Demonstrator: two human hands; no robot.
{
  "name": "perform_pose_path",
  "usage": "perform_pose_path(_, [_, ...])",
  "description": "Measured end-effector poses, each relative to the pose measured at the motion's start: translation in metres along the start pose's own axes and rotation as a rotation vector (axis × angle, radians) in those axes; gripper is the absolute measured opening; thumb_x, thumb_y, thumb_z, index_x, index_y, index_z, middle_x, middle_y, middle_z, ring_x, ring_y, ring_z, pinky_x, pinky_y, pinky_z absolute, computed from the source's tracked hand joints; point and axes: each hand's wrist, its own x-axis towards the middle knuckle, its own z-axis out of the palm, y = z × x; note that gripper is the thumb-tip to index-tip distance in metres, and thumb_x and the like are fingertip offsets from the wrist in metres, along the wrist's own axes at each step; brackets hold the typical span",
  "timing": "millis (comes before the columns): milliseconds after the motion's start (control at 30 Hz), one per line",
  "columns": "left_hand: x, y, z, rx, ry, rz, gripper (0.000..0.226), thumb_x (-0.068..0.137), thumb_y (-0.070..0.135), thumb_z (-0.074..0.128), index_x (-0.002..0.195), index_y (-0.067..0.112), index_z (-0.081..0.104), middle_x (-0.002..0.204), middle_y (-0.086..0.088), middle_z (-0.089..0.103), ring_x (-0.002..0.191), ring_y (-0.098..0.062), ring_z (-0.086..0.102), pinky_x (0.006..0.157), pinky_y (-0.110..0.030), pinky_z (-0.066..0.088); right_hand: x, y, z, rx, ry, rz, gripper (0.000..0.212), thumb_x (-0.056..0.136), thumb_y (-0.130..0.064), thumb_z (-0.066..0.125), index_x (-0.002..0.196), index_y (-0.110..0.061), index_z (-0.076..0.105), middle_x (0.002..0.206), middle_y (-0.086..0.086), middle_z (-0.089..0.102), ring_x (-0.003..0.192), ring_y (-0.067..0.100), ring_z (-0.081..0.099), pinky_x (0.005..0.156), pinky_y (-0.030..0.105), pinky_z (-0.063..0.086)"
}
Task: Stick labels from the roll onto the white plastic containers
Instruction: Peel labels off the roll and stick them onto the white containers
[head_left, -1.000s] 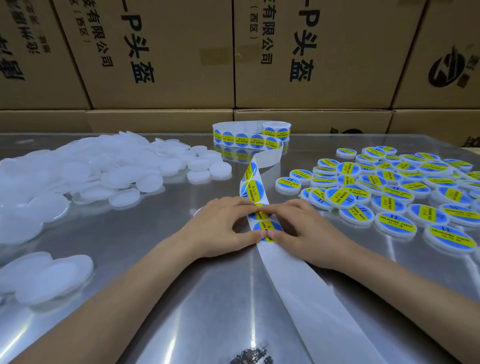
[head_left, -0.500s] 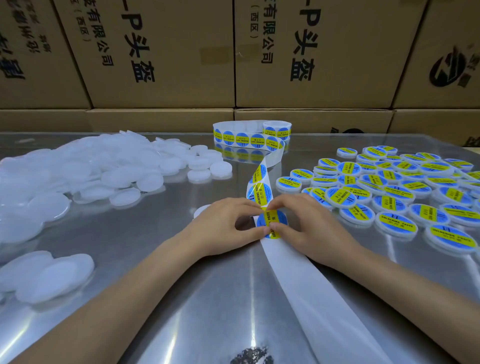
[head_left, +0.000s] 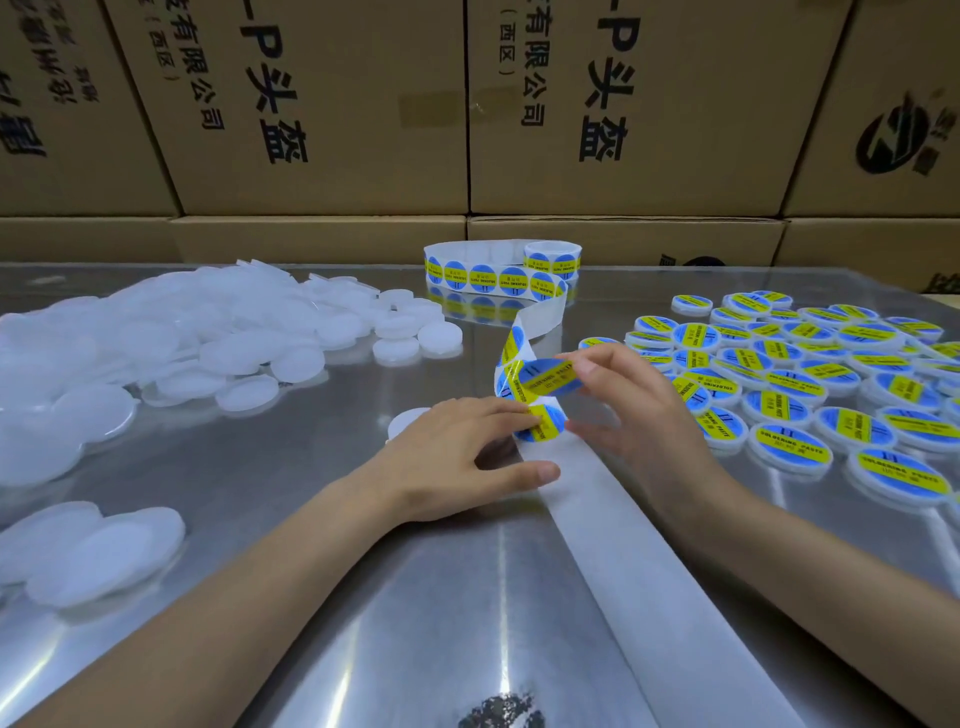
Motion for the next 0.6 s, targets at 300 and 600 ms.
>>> perform_pose_path(300, [-0.004, -0.023, -0.024, 0.259, 0.100, -0.499, 0.084, 0.072, 0.079, 0.047, 0.131, 0.020, 0.046, 0.135, -0.002, 0.046, 0.124, -0.023, 0.045, 0.098, -0.038, 0.041, 0.003, 0.010, -0.009, 0.152, -0.028, 0.264, 0.008, 0.085, -0.022, 0.063, 0.082, -0.028, 0.067, 0.089, -0.008, 0.070, 0.096, 0.012, 0.063, 0.072, 0.033, 0.056])
perform_pose_path(600, [-0.002, -0.025, -0.026, 0.041, 0.226, -0.427, 0.047, 0.067, 0.054, 0.074, 0.098, 0.022, 0.059, 0.102, 0.005, 0.056, 0.094, -0.014, 0.054, 0.078, -0.028, 0.043, 0.002, 0.009, -0.007, 0.086, -0.080, 0.278, 0.022, 0.089, -0.023, 0.061, 0.070, -0.024, 0.072, 0.085, -0.005, 0.073, 0.084, 0.006, 0.063, 0.081, 0.032, 0.054])
